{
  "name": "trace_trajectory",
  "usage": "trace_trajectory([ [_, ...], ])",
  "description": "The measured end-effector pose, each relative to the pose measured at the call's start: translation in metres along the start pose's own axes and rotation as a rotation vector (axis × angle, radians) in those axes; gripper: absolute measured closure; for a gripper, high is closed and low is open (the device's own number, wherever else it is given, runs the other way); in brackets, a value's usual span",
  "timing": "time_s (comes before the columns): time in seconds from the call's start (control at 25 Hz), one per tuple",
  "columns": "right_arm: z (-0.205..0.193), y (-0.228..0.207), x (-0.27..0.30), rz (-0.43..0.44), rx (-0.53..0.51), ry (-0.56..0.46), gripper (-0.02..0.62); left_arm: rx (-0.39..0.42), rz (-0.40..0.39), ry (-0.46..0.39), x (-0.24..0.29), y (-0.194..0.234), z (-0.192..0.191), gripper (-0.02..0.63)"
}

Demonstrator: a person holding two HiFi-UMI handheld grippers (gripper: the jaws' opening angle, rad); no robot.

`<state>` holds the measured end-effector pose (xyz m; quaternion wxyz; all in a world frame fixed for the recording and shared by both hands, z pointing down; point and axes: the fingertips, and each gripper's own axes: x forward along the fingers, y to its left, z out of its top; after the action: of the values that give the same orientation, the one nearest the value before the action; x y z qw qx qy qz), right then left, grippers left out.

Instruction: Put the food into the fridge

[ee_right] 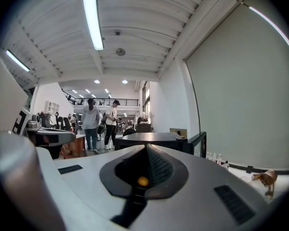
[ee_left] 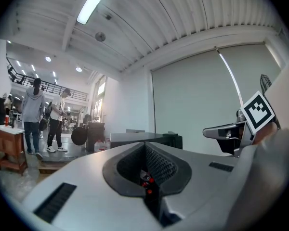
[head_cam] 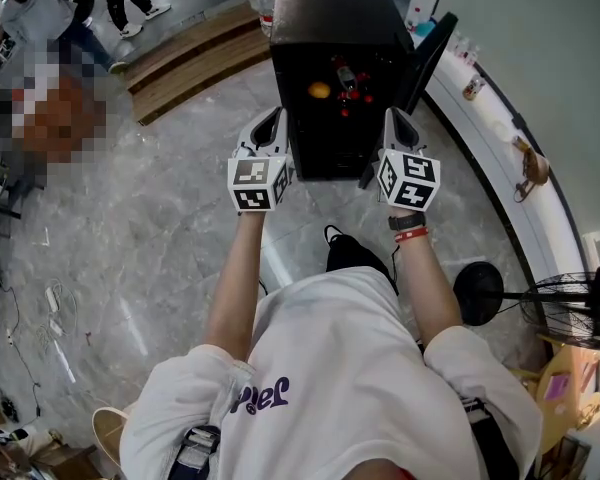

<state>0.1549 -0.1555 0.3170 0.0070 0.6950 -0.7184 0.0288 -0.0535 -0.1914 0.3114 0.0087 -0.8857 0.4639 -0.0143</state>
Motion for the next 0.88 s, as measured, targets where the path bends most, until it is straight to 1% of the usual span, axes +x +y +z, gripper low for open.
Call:
trace_trajectory([
  [0.36, 0.002, -0.002, 0.0, 0.012, 0.01, -0.016, 0.581, -0.002, 0.0, -0.006, 0.006, -0.005, 0.005, 0.588],
  [0.88, -0.008, -0.018, 0.016, 0.012, 0.023, 0.02, 0.581, -0.013, 0.002, 0.003, 0.024, -0.006, 0.001, 0.588],
])
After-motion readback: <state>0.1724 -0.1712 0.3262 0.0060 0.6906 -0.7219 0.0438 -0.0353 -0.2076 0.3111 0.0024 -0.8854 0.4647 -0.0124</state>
